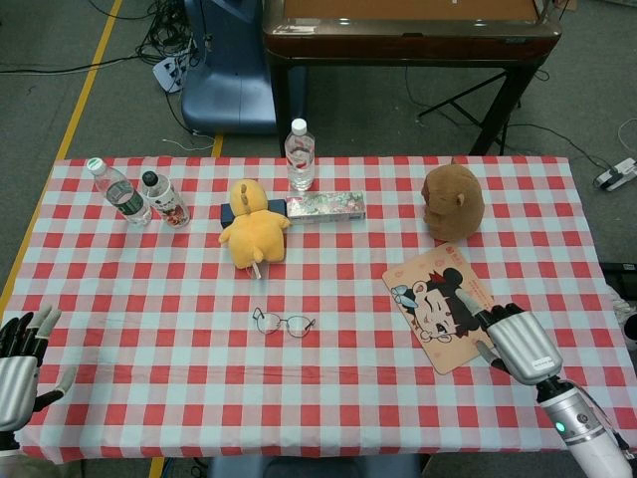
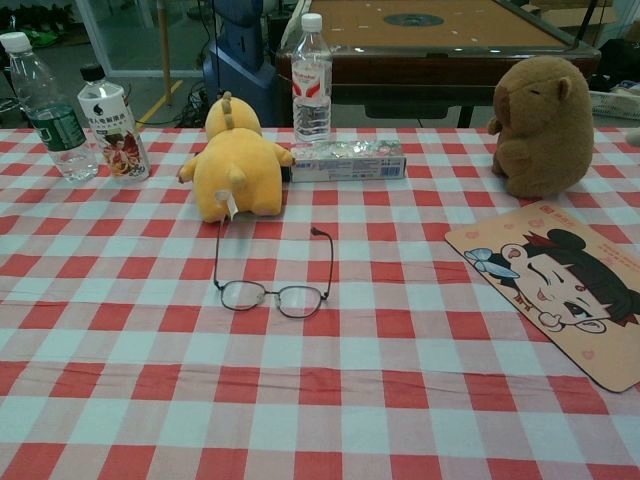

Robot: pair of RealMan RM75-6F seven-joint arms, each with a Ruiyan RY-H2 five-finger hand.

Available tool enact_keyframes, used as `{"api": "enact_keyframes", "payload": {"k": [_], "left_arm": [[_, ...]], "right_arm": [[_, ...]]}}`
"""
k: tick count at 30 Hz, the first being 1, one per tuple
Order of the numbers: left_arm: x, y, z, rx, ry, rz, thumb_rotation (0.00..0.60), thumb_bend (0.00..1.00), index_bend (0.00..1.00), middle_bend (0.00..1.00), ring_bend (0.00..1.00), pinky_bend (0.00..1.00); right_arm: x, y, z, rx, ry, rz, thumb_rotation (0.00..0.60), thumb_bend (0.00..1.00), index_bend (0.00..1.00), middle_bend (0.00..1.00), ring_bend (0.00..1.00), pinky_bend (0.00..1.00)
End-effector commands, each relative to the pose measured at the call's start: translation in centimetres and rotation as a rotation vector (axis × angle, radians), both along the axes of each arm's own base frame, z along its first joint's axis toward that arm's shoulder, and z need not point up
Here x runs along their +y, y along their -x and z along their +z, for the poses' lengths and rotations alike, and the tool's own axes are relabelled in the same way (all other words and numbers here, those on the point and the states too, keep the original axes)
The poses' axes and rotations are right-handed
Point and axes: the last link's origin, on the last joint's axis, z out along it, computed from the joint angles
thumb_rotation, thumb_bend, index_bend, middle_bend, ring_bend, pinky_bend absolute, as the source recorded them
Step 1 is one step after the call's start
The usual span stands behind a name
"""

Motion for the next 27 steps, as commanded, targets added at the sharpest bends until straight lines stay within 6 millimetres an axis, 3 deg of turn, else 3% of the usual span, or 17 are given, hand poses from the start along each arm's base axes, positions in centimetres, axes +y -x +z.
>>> {"api": "enact_keyframes", "payload": {"k": [1, 5, 12, 18, 27], "left_arm": [[0.0, 0.0, 0.0, 0.0, -0.001, 0.0, 0.6, 0.32, 0.0, 0.0, 0.0, 0.0], [-0.2, 0.0, 0.0, 0.0, -0.003, 0.001, 0.6, 0.32, 0.0, 0.0, 0.0, 0.0], [-0.4, 0.3, 0.4, 0.003, -0.015, 0.013, 0.6, 0.32, 0.0, 0.0, 0.0, 0.0], [-0.6, 0.6, 0.5, 0.002, -0.015, 0.023, 0.6, 0.32, 0.0, 0.0, 0.0, 0.0], [-0.8, 0.7, 0.7, 0.0, -0.023, 0.026, 0.6, 0.32, 0.0, 0.0, 0.0, 0.0]], "right_arm": [[-0.6, -2.4, -2.5, 0.014, -0.107, 0.066, 0.6, 0.42, 0.0, 0.78, 0.74, 0.7], [-1.2, -4.4, -5.0, 0.009, -0.211, 0.102, 0.6, 0.52, 0.0, 0.9, 0.89, 0.79], [-1.6, -6.9, -8.7, 0.041, -0.357, 0.13, 0.6, 0.62, 0.0, 0.95, 0.99, 0.84], [-2.2, -8.8, -10.8, 0.042, -0.418, 0.14, 0.6, 0.69, 0.0, 1.0, 1.0, 0.87], [-3.2, -11.5, -14.2, 0.046, -0.468, 0.16, 0.6, 0.7, 0.0, 1.0, 1.0, 0.88]]}}
